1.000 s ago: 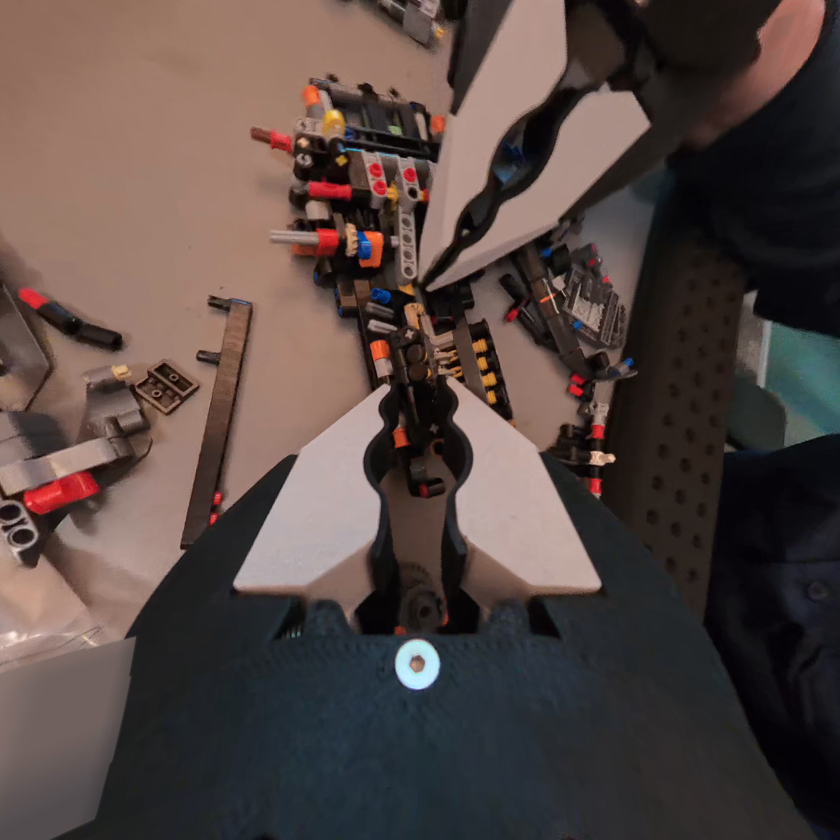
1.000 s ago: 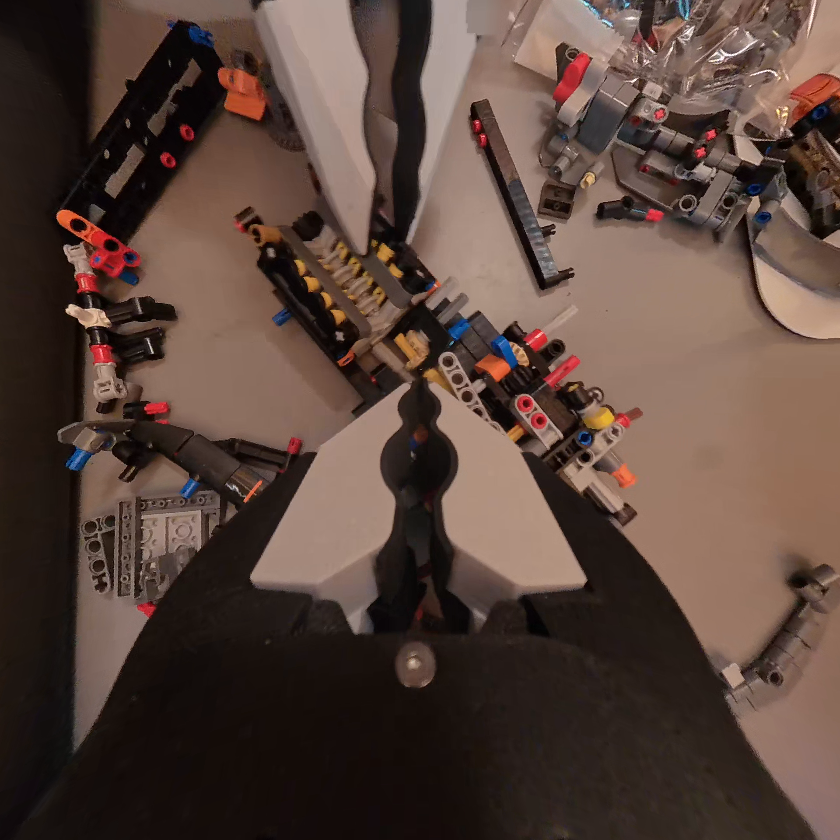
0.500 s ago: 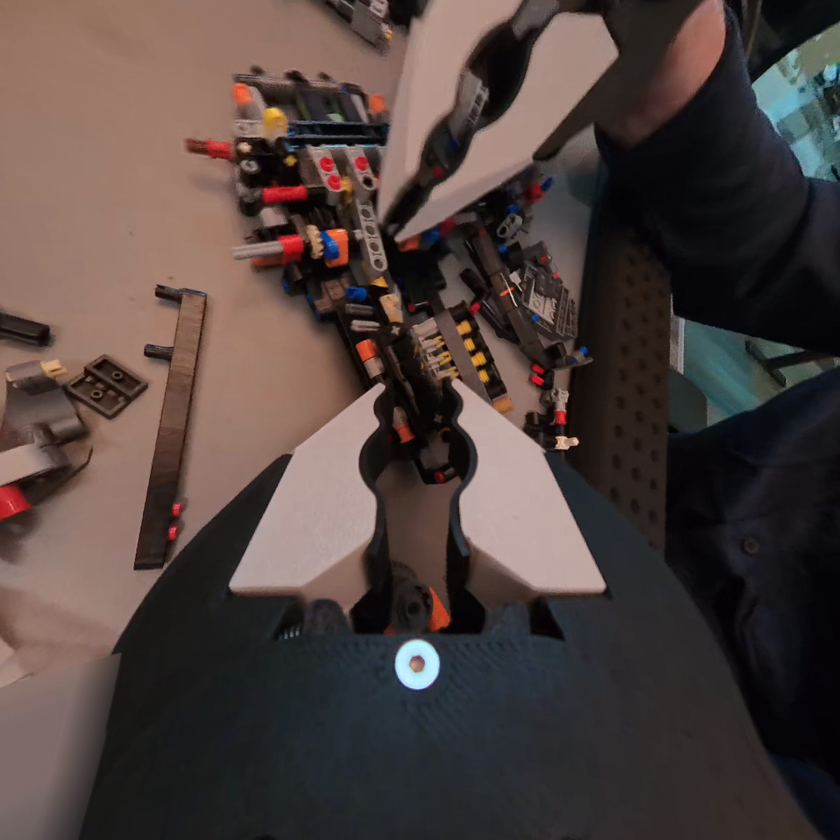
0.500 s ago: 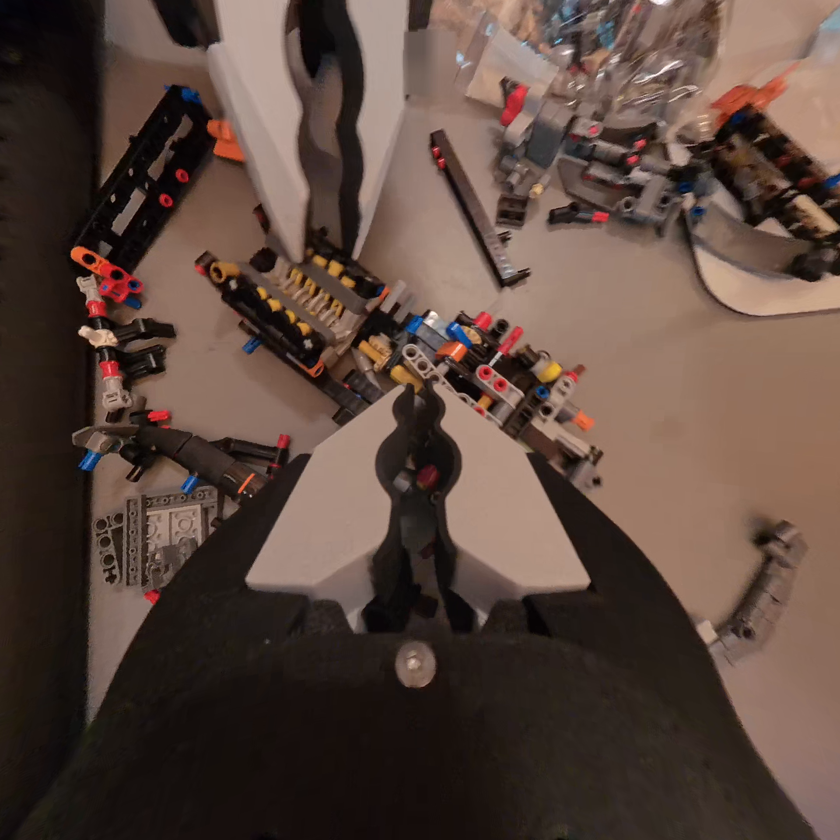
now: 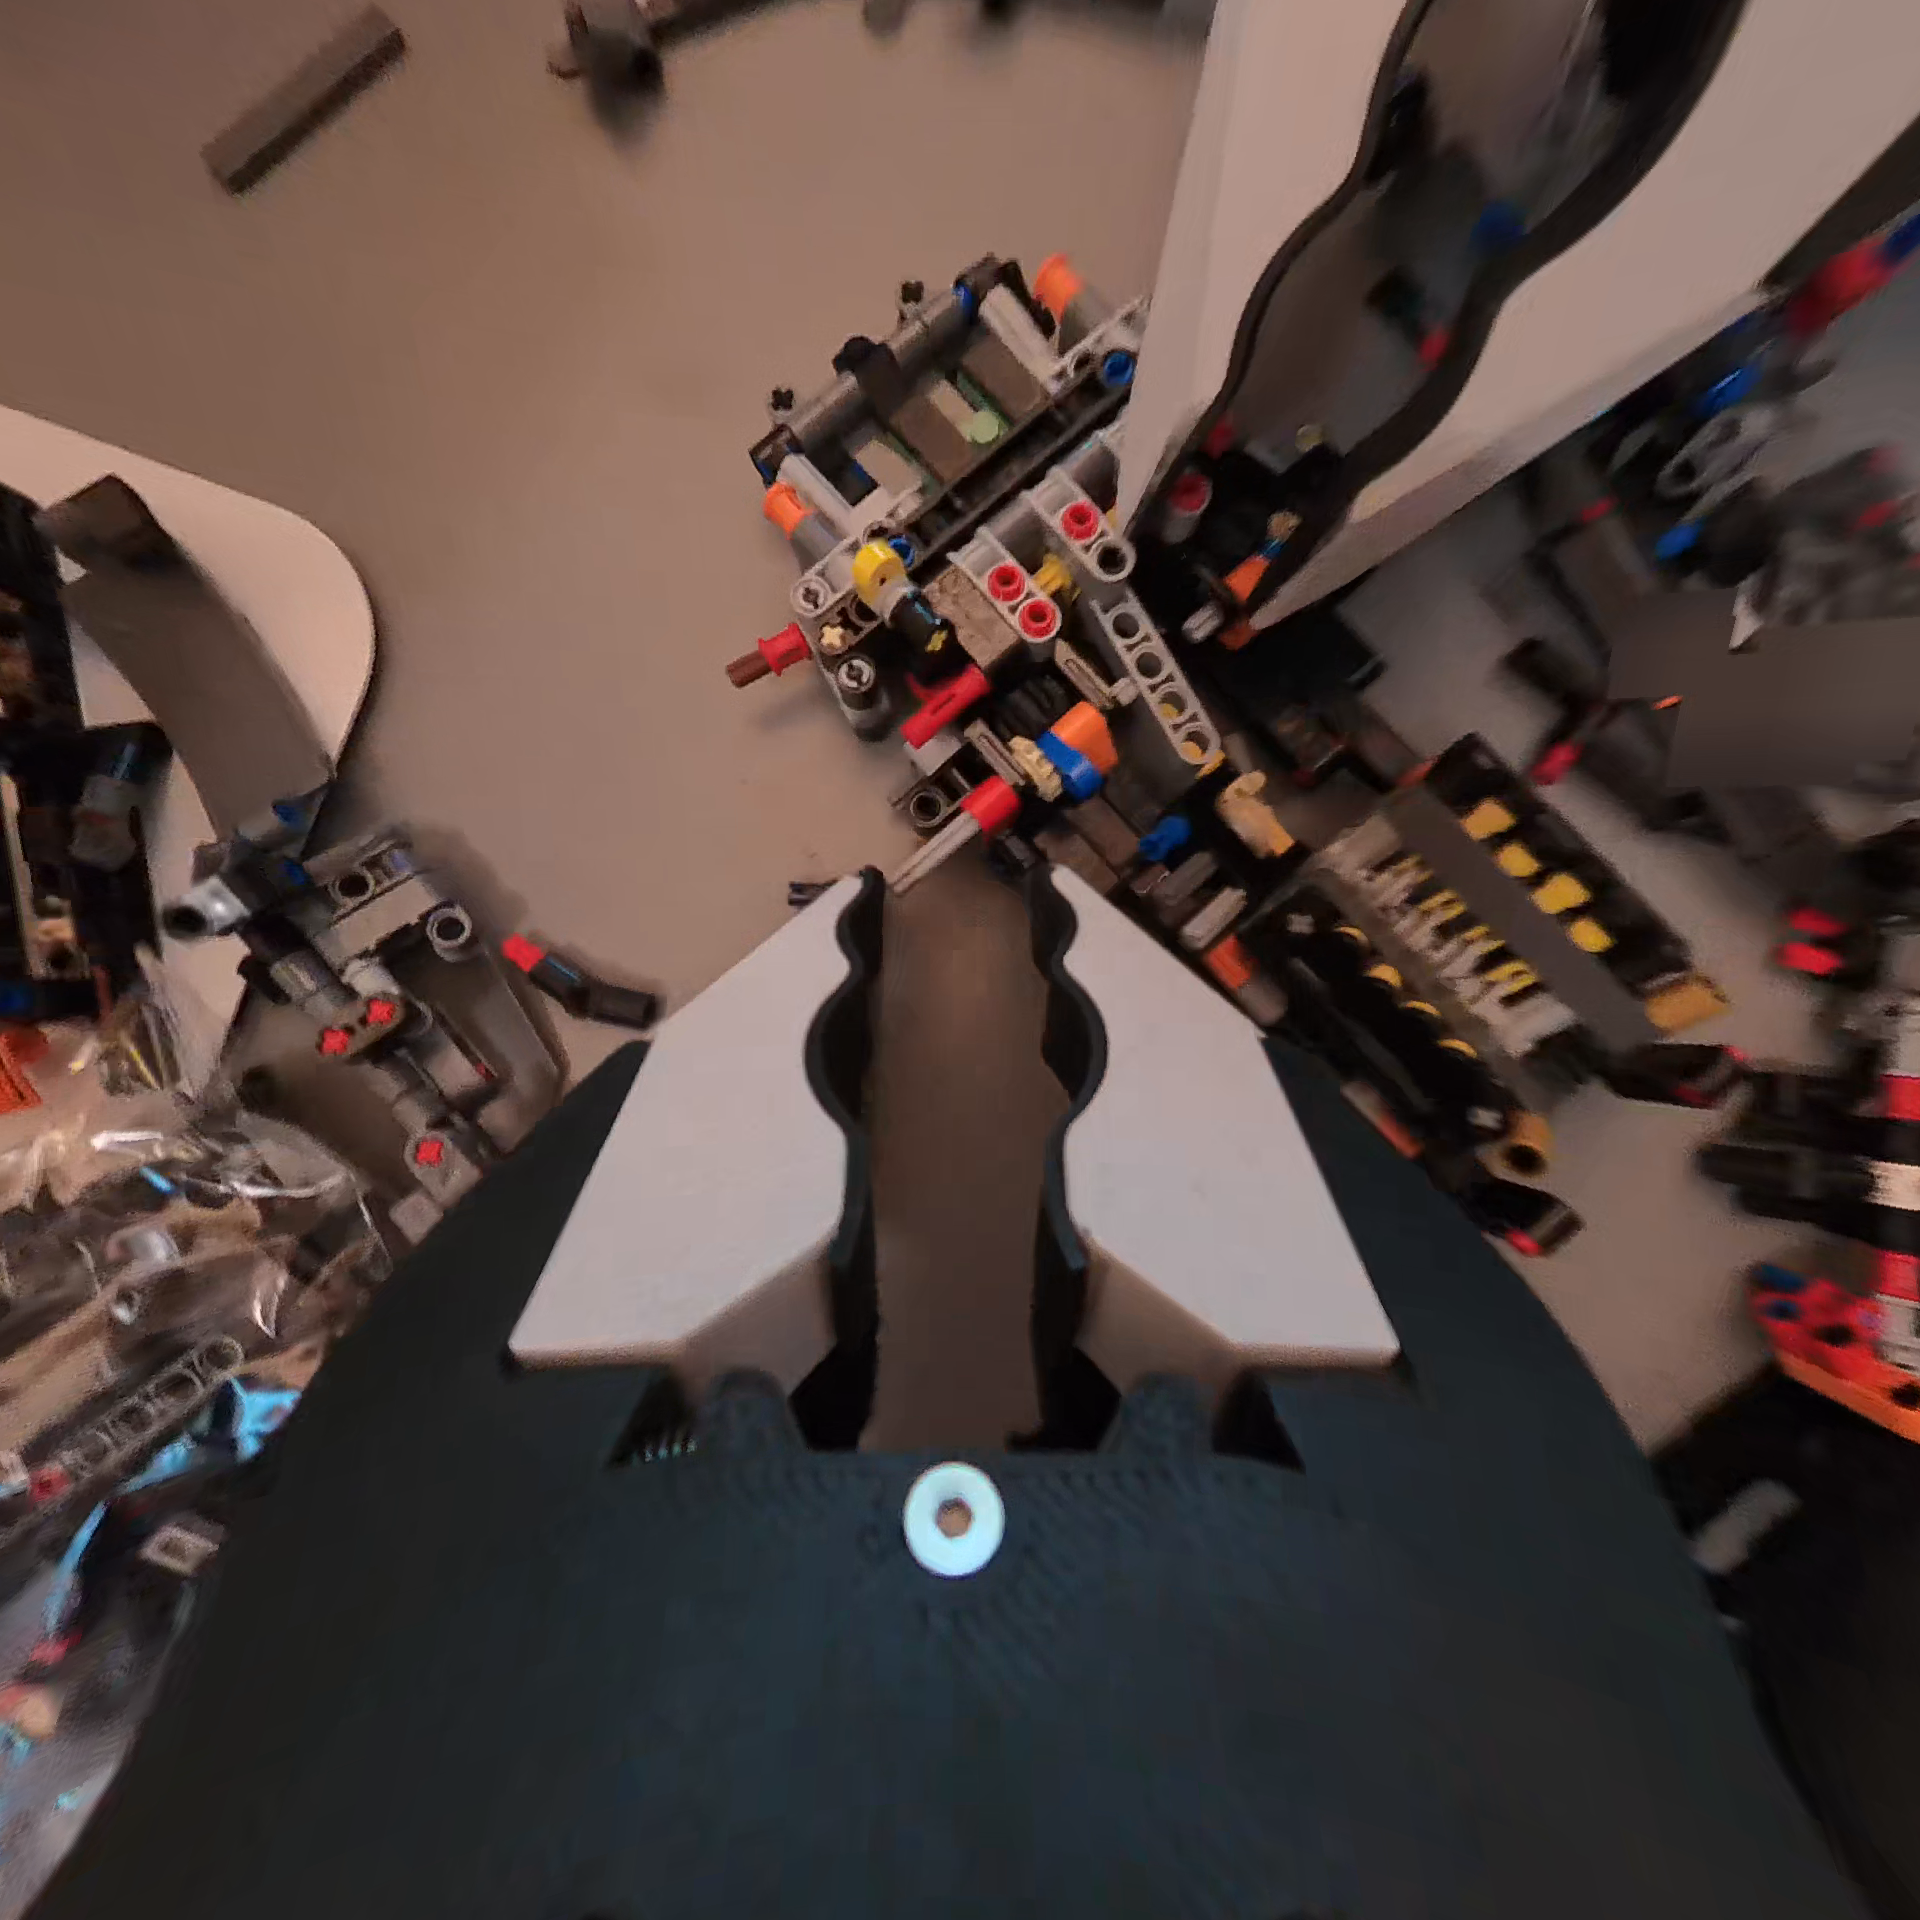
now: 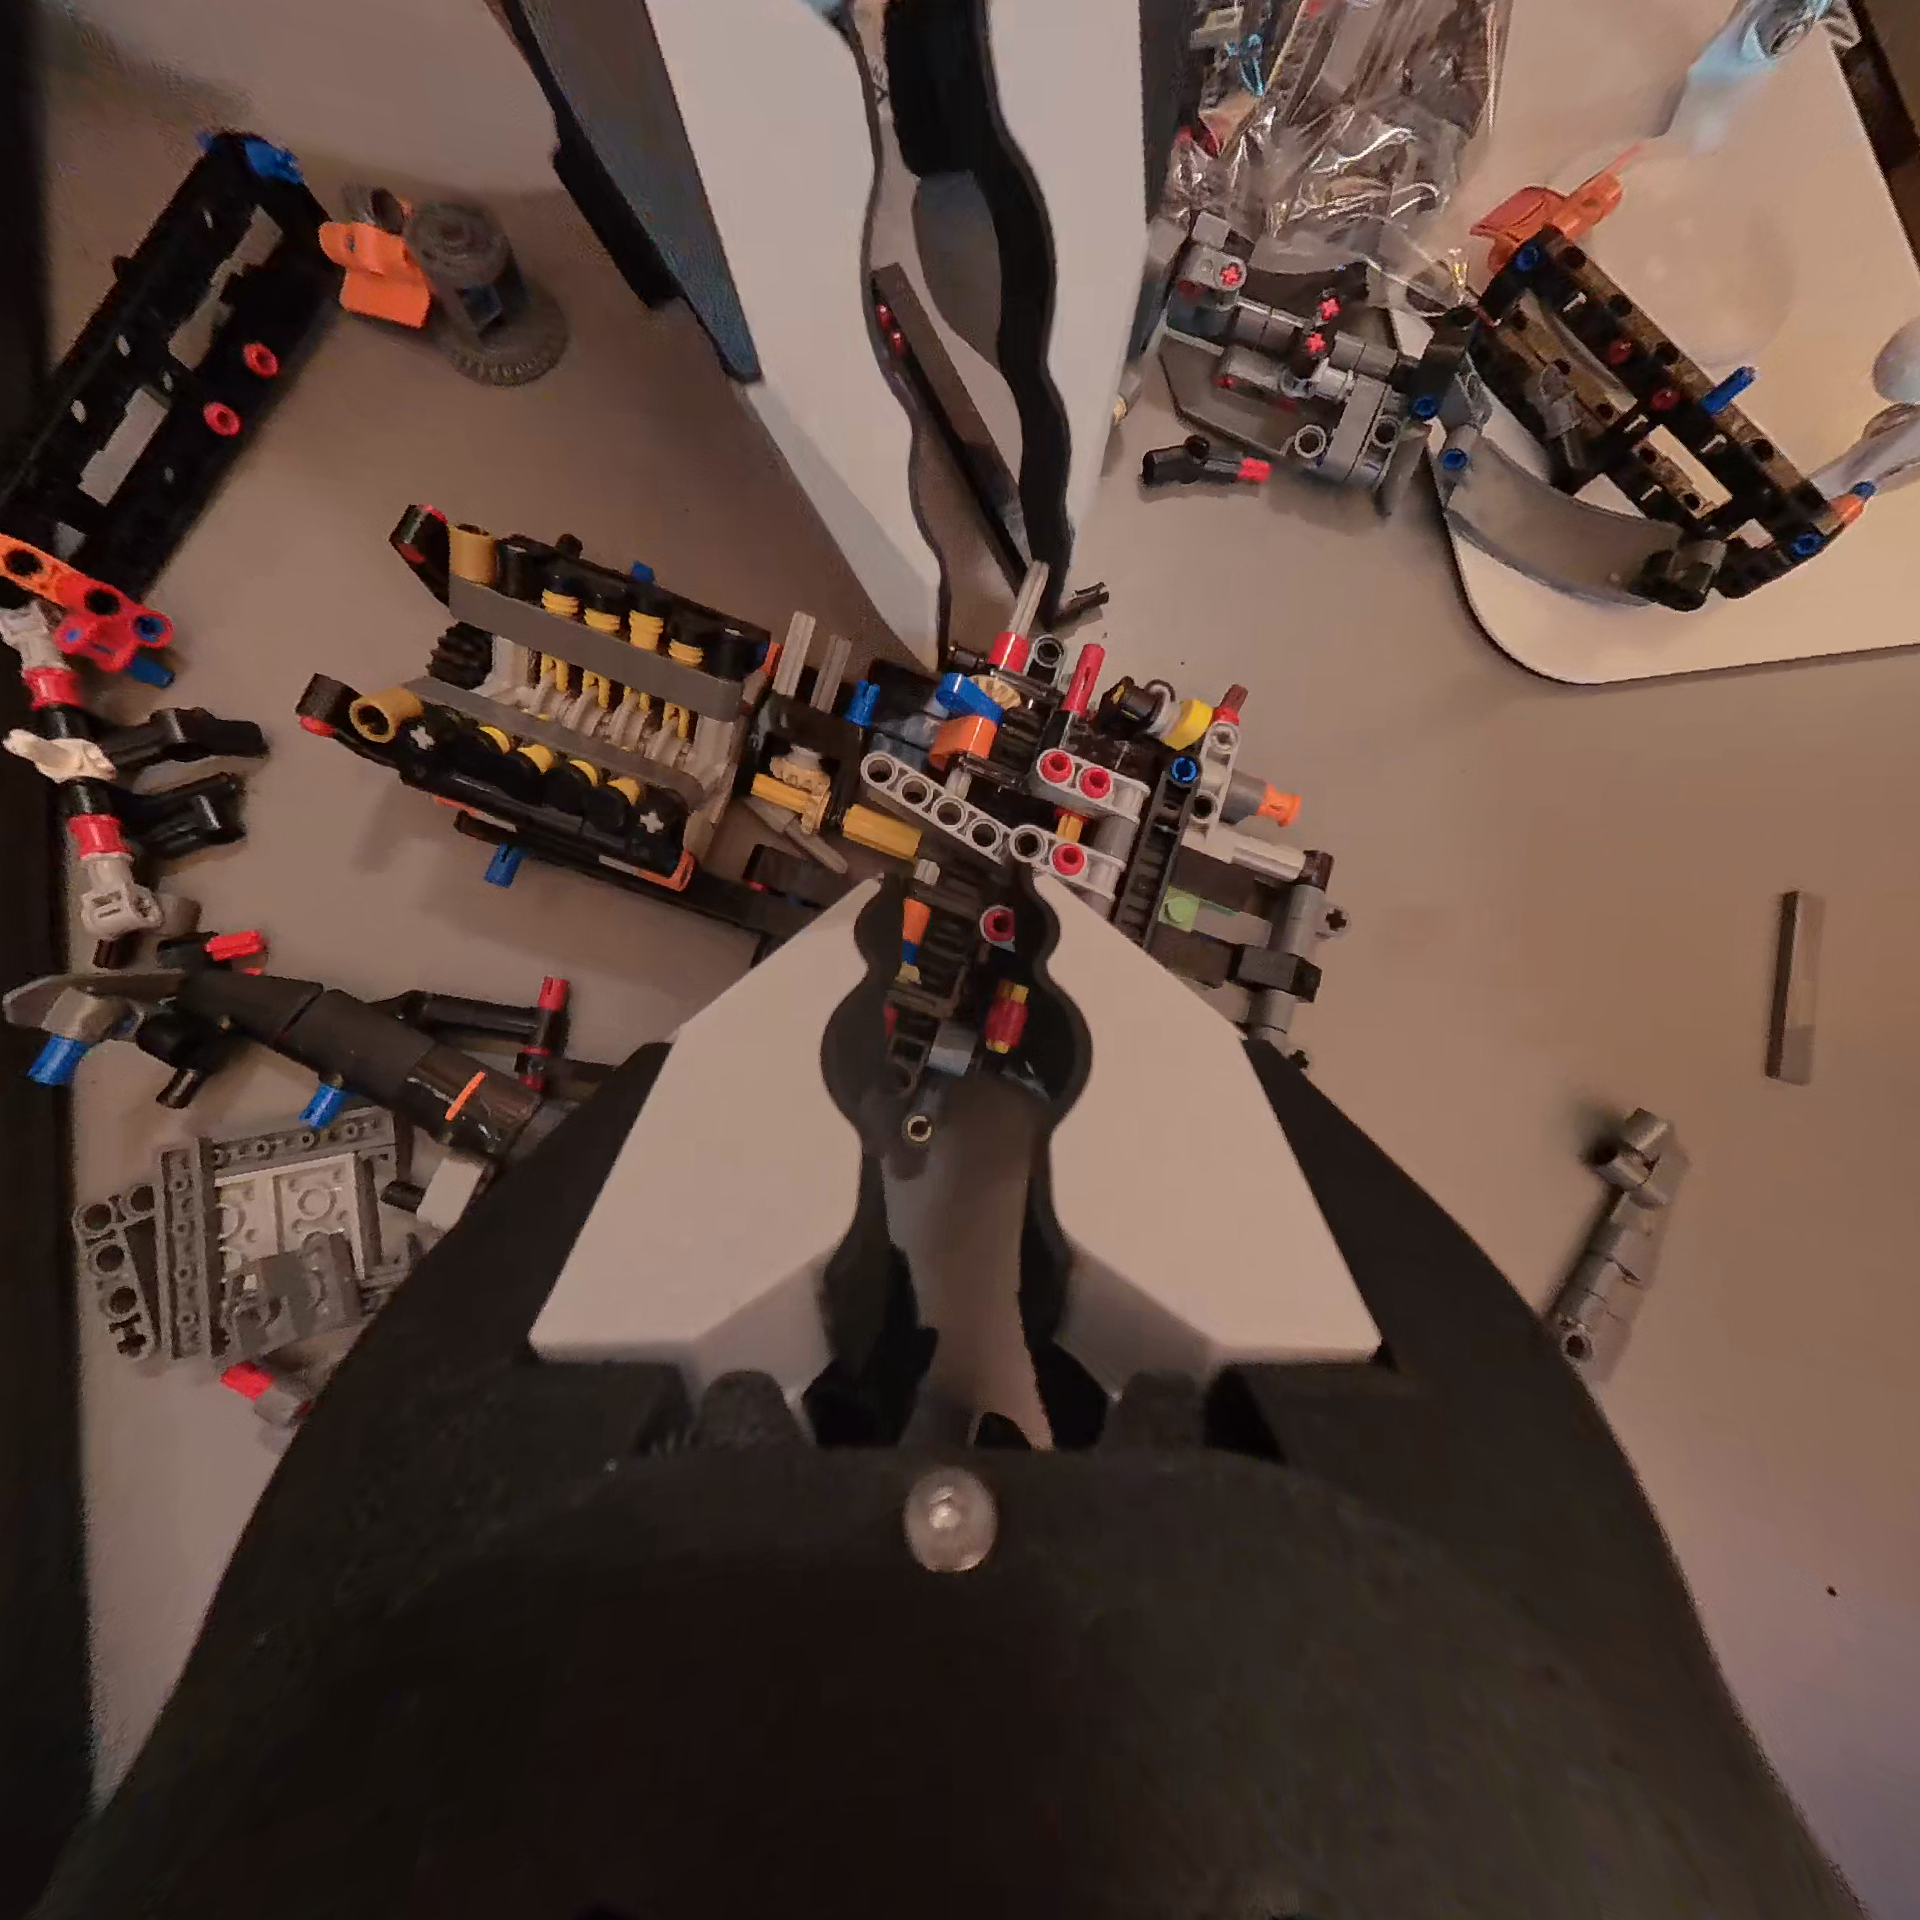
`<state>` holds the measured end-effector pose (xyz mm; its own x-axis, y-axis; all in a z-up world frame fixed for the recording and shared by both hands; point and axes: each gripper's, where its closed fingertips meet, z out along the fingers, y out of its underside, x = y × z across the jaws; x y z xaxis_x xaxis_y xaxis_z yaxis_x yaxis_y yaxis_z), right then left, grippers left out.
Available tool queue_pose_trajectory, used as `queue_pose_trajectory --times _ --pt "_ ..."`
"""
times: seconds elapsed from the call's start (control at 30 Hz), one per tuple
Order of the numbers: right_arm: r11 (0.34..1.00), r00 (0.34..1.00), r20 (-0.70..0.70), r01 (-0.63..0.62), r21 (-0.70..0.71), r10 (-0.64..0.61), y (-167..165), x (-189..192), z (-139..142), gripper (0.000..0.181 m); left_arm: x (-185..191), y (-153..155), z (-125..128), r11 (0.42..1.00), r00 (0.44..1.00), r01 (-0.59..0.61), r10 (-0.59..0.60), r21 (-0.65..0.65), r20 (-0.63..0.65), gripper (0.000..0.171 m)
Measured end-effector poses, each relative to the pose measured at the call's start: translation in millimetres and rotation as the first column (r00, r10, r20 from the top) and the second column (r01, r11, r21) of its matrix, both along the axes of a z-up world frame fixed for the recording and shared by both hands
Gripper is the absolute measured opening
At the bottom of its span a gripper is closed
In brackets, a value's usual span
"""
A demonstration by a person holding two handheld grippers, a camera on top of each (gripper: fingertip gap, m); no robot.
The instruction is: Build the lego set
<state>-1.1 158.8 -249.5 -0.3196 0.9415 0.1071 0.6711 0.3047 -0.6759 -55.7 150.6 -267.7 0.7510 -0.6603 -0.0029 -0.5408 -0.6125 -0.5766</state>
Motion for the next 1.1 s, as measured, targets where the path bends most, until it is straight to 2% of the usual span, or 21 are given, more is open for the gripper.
queue_pose_trajectory --times 0.1,0.17,0.23,0.27,0.33,0.37,0.43,0.53,0.67,0.77,0.83,0.9,1.1 --pt "1.000 1.000 -0.005 0.001 0.019 -0.001 3.6 -0.2 0.3 0.020 1.3 2.1 -9.1 0.999 0.995 0.039 -0.038 0.009 -0.094 0.026" --pt "0.999 1.000 -0.003 0.019 0.045 -0.018 10.2 0.7 -0.2 0.020 6.0 -2.3 -10.3 0.998 0.995 0.056 -0.056 -0.007 -0.085 0.023" --pt "0.996 0.999 -0.010 0.031 0.079 -0.030 16.9 1.7 -0.5 0.019 18.6 -14.3 -8.7 0.992 0.992 0.120 -0.121 -0.033 -0.019 0.008" --pt "0.997 1.000 -0.012 0.029 0.076 -0.029 17.5 2.8 0.2 0.016 18.8 -16.8 -9.3 0.992 0.992 0.125 -0.126 -0.036 -0.026 0.003" --pt "0.998 0.999 -0.013 0.031 0.050 -0.030 17.2 5.8 1.6 0.015 7.5 -15.6 -9.2 0.997 0.995 0.068 -0.072 -0.046 -0.073 0.013" --pt "0.998 0.999 -0.015 0.034 0.044 -0.034 18.4 7.5 2.4 0.015 9.7 -15.7 -4.7 0.997 0.997 0.067 -0.069 -0.039 -0.040 0.019" --pt "0.998 0.999 -0.015 0.048 0.045 -0.047 23.5 12.1 5.6 0.016 15.4 -16.9 5.2 0.997 0.996 0.080 -0.079 -0.009 0.028 0.022" --pt "0.998 0.999 -0.001 0.052 0.033 -0.052 29.5 23.7 8.5 0.015 14.7 -9.9 15.2 0.994 0.996 0.081 -0.083 0.076 0.019 0.027" --pt "0.999 0.998 0.046 0.037 -0.009 -0.036 28.4 39.2 6.2 0.014 32.6 -5.8 14.1 0.981 0.989 0.149 -0.148 0.123 -0.016 0.025" --pt "0.999 0.996 0.086 0.036 -0.014 -0.034 29.2 43.9 -2.1 0.016 36.2 -1.6 2.0 0.976 0.980 0.177 -0.164 0.125 -0.110 0.022" --pt "0.999 0.994 0.099 0.037 -0.003 -0.036 30.4 43.3 -6.0 0.016 39.1 3.2 5.3 0.970 0.979 0.181 -0.163 0.165 -0.120 0.018" --pt "1.000 0.994 0.101 0.029 -0.003 -0.028 29.7 42.9 -7.6 0.010 40.5 3.7 3.0 0.970 0.981 0.178 -0.161 0.163 -0.111 0.017" --pt "0.998 0.995 0.101 0.021 -0.051 -0.016 28.1 43.9 -9.9 0.006 40.7 0.5 4.0 0.971 0.982 0.183 -0.172 0.152 -0.081 0.015"
